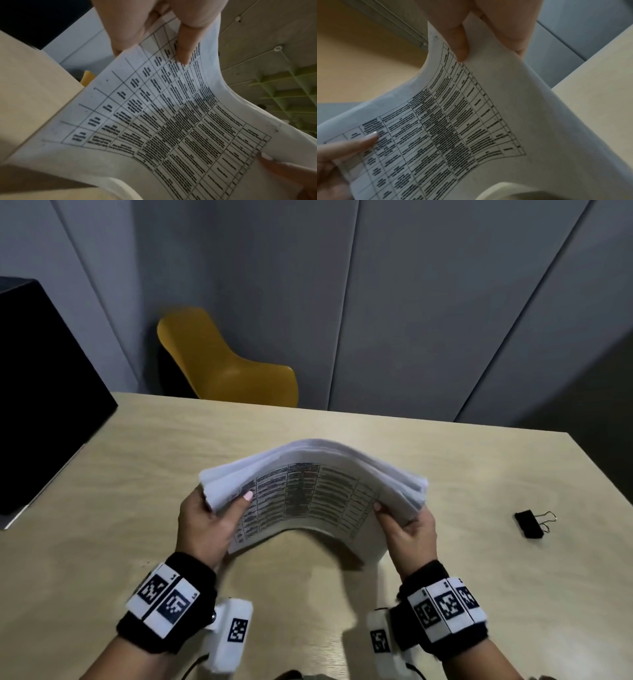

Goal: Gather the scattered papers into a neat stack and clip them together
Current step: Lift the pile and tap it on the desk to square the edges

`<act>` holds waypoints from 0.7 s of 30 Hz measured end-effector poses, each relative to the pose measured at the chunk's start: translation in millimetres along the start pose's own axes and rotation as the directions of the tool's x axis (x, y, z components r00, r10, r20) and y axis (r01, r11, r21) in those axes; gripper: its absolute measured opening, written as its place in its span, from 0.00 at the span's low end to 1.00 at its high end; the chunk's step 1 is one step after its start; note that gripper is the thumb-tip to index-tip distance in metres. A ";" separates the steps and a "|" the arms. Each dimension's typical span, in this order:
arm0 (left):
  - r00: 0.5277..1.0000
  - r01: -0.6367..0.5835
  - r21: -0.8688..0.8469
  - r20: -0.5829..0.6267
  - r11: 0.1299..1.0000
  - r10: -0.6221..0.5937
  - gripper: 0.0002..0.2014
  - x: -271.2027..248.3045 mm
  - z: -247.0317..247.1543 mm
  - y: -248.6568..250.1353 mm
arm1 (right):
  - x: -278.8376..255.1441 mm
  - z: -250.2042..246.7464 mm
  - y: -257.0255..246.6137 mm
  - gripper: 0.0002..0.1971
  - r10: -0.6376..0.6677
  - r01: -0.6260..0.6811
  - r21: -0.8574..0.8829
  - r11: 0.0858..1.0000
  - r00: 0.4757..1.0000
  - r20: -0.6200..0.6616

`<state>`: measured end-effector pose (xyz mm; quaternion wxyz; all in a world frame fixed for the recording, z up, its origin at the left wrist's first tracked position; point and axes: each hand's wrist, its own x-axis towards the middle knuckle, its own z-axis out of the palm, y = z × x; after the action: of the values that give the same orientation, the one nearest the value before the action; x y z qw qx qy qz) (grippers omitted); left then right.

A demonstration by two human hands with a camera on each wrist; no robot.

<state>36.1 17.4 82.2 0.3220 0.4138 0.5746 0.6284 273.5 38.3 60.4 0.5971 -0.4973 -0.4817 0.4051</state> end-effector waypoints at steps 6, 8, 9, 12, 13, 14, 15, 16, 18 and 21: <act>0.973 0.161 -0.305 -0.109 0.939 -0.202 0.26 0.4 -2.3 12.3 | 4.4 9.4 -25.4 0.31 0.136 -0.126 0.067 0.990 0.973 -0.187; 0.933 0.247 -0.404 -0.148 0.881 -0.329 0.25 7.3 0.9 16.5 | 15.3 15.9 -34.4 0.31 0.242 -0.190 0.192 0.963 0.923 -0.300; 0.914 0.260 -0.432 -0.178 0.864 -0.364 0.23 10.2 4.1 20.3 | 20.0 17.9 -36.0 0.29 0.286 -0.215 0.239 0.947 0.904 -0.319; 0.919 0.195 -0.411 -0.240 0.890 -0.312 0.14 19.2 10.4 23.4 | 25.8 24.6 -39.8 0.17 0.335 -0.242 0.296 0.924 0.886 -0.320; 0.929 0.171 -0.401 -0.239 0.900 -0.282 0.13 20.7 11.8 23.8 | 26.9 25.0 -39.1 0.16 0.333 -0.241 0.296 0.924 0.887 -0.321; 0.937 0.147 -0.393 -0.239 0.908 -0.255 0.11 22.7 12.1 22.9 | 27.6 25.2 -39.3 0.14 0.335 -0.240 0.301 0.923 0.886 -0.320; 0.942 0.129 -0.389 -0.238 0.912 -0.235 0.09 24.4 12.0 21.9 | 27.9 24.7 -39.2 0.11 0.327 -0.227 0.316 0.921 0.891 -0.314; 0.948 0.109 -0.389 -0.237 0.915 -0.214 0.07 25.2 11.2 20.1 | 27.6 24.5 -39.5 0.07 0.309 -0.201 0.337 0.920 0.901 -0.305; 0.960 0.082 -0.398 -0.214 0.914 -0.179 0.04 24.5 9.9 17.0 | 24.8 23.9 -39.1 0.04 0.250 -0.144 0.334 0.932 0.921 -0.300; 0.955 0.085 -0.384 -0.232 0.919 -0.185 0.02 22.7 10.4 13.1 | 21.7 23.6 -34.5 0.05 0.173 -0.092 0.243 0.966 0.927 -0.333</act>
<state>36.1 40.4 98.5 0.3578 0.2175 0.5108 0.7508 255.1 57.9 99.1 0.6966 -0.5231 -0.2837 0.4008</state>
